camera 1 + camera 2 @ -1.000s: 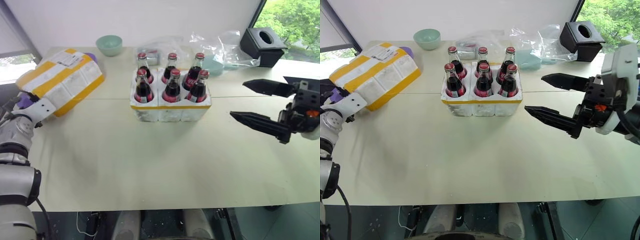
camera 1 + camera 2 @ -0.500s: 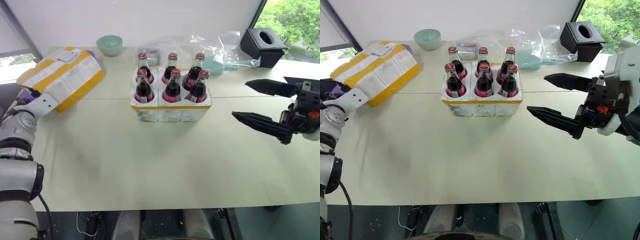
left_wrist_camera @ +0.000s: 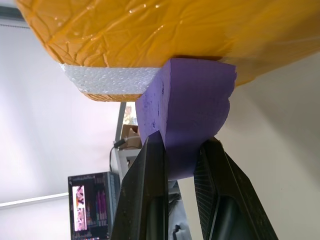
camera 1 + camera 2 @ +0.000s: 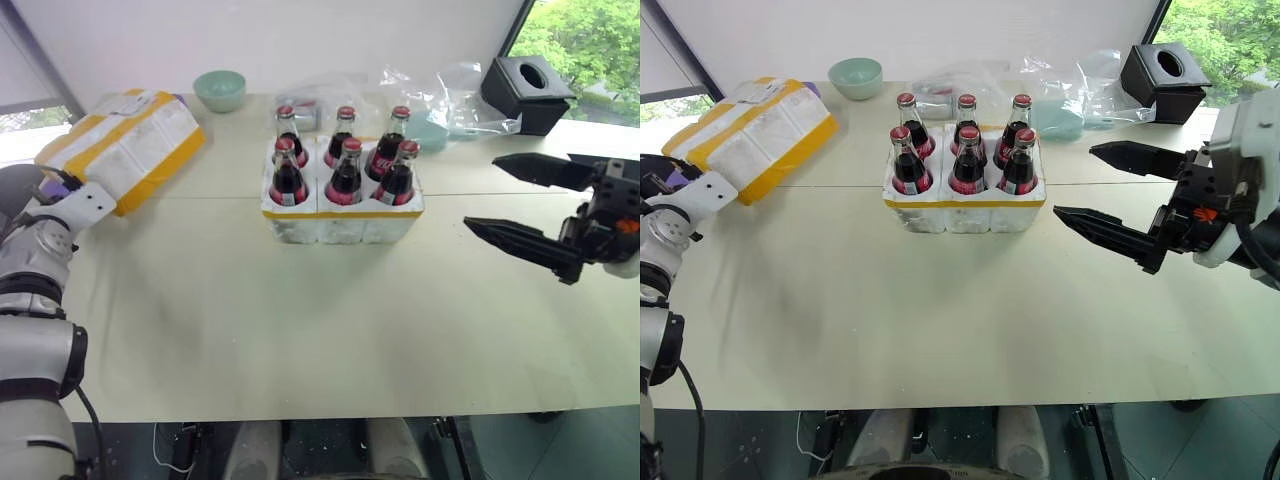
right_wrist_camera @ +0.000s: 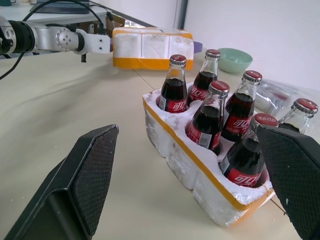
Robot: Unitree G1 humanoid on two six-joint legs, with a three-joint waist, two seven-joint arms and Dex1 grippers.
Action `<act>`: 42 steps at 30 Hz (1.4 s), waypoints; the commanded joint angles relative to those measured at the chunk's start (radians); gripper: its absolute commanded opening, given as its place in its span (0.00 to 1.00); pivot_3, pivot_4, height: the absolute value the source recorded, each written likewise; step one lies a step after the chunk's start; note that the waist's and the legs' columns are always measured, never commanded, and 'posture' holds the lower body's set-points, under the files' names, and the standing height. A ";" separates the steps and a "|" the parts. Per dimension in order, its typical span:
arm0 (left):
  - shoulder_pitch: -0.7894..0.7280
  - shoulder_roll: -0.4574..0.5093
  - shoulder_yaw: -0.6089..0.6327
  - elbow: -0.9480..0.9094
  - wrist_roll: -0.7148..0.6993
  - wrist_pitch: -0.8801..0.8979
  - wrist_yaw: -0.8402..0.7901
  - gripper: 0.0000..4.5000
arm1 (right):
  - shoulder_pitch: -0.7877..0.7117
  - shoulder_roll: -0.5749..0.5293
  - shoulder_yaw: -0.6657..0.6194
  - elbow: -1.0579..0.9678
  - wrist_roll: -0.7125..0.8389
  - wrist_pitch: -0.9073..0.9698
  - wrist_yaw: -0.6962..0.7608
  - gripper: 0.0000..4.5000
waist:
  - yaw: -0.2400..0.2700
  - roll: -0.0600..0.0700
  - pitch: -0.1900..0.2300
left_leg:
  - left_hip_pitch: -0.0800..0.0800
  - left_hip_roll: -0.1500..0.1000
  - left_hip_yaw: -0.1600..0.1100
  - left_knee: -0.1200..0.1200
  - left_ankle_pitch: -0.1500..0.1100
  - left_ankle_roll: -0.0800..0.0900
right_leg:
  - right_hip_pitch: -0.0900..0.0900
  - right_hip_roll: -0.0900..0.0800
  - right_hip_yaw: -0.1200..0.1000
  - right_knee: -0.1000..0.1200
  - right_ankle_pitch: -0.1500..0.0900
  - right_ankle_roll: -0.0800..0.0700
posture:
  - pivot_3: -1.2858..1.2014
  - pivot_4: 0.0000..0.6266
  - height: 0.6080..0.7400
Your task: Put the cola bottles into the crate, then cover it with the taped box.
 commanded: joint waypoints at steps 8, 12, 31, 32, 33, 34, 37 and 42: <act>-0.151 0.062 0.020 -0.090 -0.019 -0.124 0.008 0.05 | -0.020 -0.032 -0.025 0.023 0.047 0.022 -0.002 1.00 | 0.001 -0.003 0.000 | 0.000 0.000 0.000 0.000 0.000 0.000 | 0.000 0.000 0.000 0.000 0.000 0.000 | 0.52 0.24 0.99; -0.218 0.070 0.031 -0.148 -0.037 -0.198 -0.023 0.05 | 0.002 -0.034 -0.037 0.017 0.036 0.031 0.008 1.00 | 0.000 -0.003 0.000 | 0.000 0.000 0.000 0.000 0.000 0.000 | 0.000 0.000 0.000 0.000 0.000 0.000 | 0.52 0.24 0.99; -0.206 -0.032 0.076 -0.530 -0.300 -0.569 -0.559 0.05 | 0.041 0.005 -0.001 0.008 -0.032 0.014 -0.010 1.00 | -0.007 -0.002 0.000 | 0.001 0.000 0.000 0.001 0.000 0.000 | 0.000 0.000 0.001 0.002 0.000 0.000 | 0.52 0.24 0.99; -0.204 -0.032 0.073 -0.537 -0.294 -0.578 -0.564 0.05 | 0.042 0.006 -0.001 0.008 -0.032 0.014 -0.012 1.00 | -0.006 -0.002 0.000 | 0.001 0.000 0.000 0.001 0.000 0.000 | 0.000 0.000 0.001 0.002 0.000 0.000 | 0.52 0.24 0.99; -0.202 -0.029 0.068 -0.543 -0.282 -0.584 -0.564 0.05 | 0.043 0.007 0.000 0.008 -0.031 0.014 -0.014 1.00 | -0.005 -0.002 0.000 | 0.001 0.000 0.000 0.001 0.000 0.000 | 0.000 0.000 0.001 0.003 0.000 0.000 | 0.52 0.24 0.99; -0.200 -0.024 0.057 -0.548 -0.258 -0.590 -0.559 0.05 | 0.041 0.009 0.003 0.008 -0.031 0.014 -0.018 1.00 | -0.004 -0.002 0.000 | 0.001 0.000 0.000 0.001 0.000 0.000 | 0.000 0.000 0.001 0.003 0.000 0.000 | 0.52 0.24 0.99; -0.185 -0.012 0.031 -0.571 -0.188 -0.602 -0.533 0.05 | 0.036 0.014 0.007 0.004 -0.027 0.013 -0.032 1.00 | -0.003 -0.002 0.000 | 0.000 0.000 0.000 0.002 0.000 0.000 | 0.001 0.000 0.001 0.003 0.000 0.000 | 0.52 0.24 0.99; -0.133 -0.009 0.021 -0.692 -0.133 -0.561 -0.536 0.05 | 0.031 0.025 0.010 0.000 -0.022 0.013 -0.054 1.00 | -0.002 -0.002 0.000 | 0.000 0.000 -0.001 0.002 0.000 0.000 | 0.001 0.000 0.001 0.003 0.000 0.000 | 0.52 0.24 0.99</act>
